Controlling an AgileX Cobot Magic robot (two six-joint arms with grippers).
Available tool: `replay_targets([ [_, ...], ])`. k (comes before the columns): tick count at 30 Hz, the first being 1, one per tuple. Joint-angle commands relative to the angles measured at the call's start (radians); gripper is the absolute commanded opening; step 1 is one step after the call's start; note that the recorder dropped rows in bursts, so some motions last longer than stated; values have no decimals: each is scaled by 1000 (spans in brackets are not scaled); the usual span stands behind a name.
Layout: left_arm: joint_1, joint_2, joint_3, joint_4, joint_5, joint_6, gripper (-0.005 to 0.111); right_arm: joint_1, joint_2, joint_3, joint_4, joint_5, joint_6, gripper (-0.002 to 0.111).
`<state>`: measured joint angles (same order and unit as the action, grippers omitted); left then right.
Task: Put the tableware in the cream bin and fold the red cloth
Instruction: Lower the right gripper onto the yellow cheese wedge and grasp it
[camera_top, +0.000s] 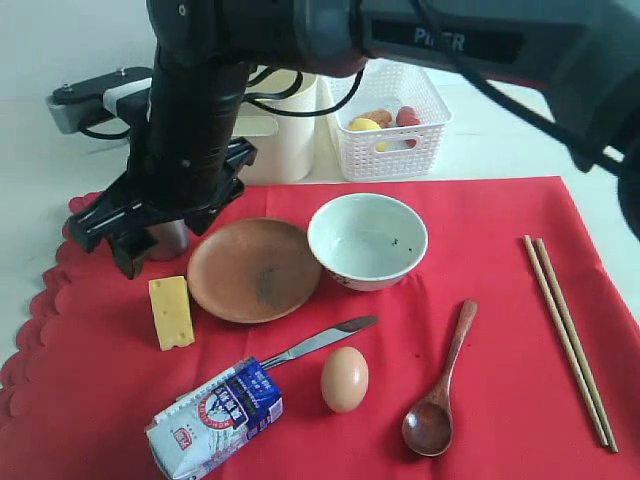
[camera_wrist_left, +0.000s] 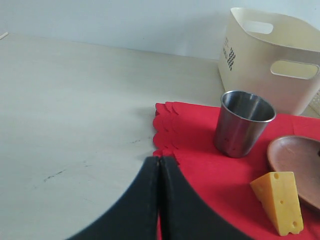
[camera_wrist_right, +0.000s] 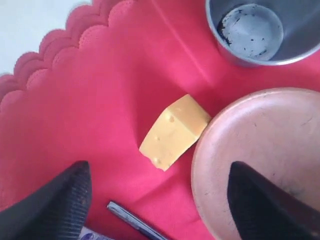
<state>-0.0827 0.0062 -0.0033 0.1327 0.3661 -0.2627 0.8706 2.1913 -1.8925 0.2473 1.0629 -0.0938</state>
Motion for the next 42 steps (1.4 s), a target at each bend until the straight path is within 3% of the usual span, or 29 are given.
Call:
replay_targets([
  [1, 2, -6, 3, -7, -5, 1, 0, 2, 34, 1, 5, -51, 18, 71],
  [15, 2, -6, 3, -7, -5, 1, 0, 19, 112, 1, 14, -132, 45, 71],
  [23, 2, -6, 3, -7, -5, 1, 0, 42, 134, 1, -104, -144, 133, 71],
  [32, 2, -6, 3, -7, -5, 1, 0, 60, 166, 1, -104, -159, 147, 71],
  [42, 2, -6, 3, -7, -5, 1, 0, 82, 166, 1, -152, -173, 147, 58],
])
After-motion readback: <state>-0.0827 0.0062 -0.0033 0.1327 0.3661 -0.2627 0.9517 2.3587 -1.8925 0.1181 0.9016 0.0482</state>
